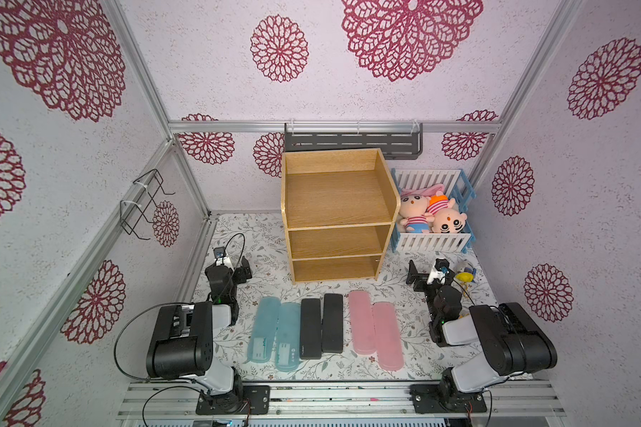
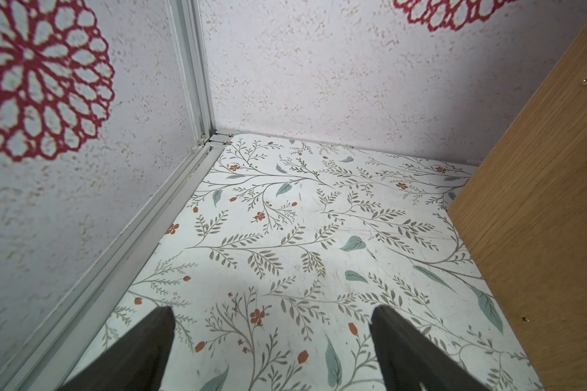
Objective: Place the pencil cases on the shelf according to color
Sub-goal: Pick up the pencil case from the center of the board.
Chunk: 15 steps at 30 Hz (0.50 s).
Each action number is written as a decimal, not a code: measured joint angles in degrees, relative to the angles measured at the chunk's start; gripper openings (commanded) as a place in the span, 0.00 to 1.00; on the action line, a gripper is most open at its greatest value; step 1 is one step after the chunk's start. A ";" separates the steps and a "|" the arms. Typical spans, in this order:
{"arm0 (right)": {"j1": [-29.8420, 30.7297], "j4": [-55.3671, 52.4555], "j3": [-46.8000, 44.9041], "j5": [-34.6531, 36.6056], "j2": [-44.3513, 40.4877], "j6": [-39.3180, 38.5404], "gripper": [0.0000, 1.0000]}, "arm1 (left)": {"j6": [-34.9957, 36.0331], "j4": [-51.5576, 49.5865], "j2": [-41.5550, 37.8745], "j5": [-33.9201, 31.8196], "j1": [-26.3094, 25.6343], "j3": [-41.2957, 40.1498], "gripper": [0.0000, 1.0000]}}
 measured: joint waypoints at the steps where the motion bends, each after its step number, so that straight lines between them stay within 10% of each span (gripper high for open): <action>1: 0.00 -1.07 0.02 0.44 -0.72 0.09 0.99 | -0.04 0.00 -0.48 -0.09 0.00 -0.39 0.97; 8: 0.00 -19.28 4.96 5.44 -12.66 4.83 0.99 | -4.22 -10.43 -18.47 -6.78 -0.17 -2.12 0.97; 15: 0.57 -46.53 14.40 6.23 -24.65 12.76 0.99 | -18.95 -39.15 -29.20 -14.93 -0.33 13.53 0.97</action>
